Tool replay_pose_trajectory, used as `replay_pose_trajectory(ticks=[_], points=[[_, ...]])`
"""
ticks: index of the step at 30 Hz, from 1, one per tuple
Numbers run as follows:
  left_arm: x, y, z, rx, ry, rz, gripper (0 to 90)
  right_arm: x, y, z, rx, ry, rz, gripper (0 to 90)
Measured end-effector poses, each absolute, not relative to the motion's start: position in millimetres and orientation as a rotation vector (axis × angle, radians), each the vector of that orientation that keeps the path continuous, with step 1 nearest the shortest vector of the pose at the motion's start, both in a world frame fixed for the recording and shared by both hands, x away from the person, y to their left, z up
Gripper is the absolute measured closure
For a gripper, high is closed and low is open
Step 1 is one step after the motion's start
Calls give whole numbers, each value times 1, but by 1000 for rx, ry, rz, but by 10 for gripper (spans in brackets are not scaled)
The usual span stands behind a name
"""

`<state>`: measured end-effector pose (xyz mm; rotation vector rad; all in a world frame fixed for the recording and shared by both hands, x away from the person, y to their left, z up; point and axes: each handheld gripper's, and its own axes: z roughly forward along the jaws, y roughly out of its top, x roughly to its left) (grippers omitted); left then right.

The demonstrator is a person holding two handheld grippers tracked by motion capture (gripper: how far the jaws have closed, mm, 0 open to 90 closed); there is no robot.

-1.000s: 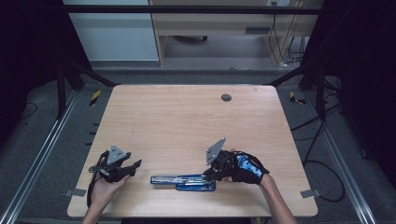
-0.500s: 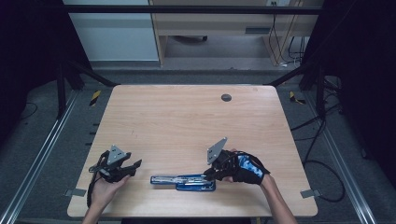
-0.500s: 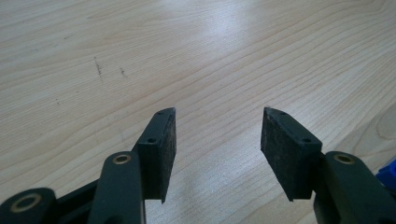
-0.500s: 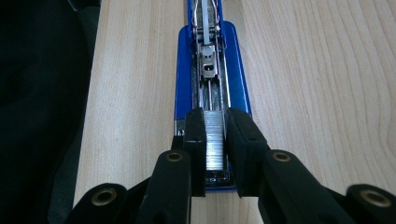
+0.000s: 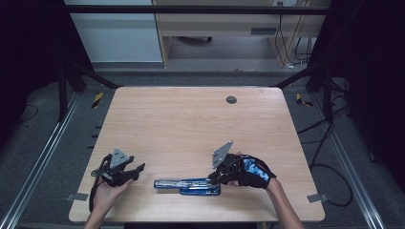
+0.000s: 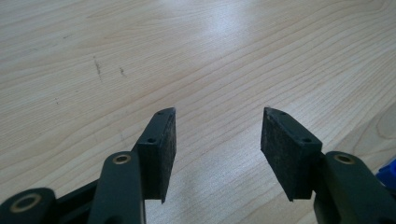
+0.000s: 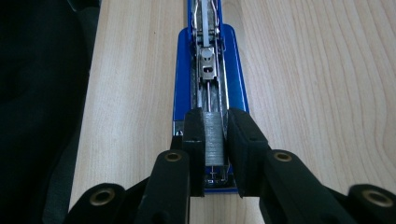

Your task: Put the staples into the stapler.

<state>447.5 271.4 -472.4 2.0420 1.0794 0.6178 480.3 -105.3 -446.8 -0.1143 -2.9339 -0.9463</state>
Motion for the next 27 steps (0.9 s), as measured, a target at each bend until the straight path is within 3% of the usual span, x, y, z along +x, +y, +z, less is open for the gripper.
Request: replay_pose_trajectory(ticks=[27], points=[[448,271,-473,2045,1077,616,456,480,-107,-447,-102,-2912,-976,785]])
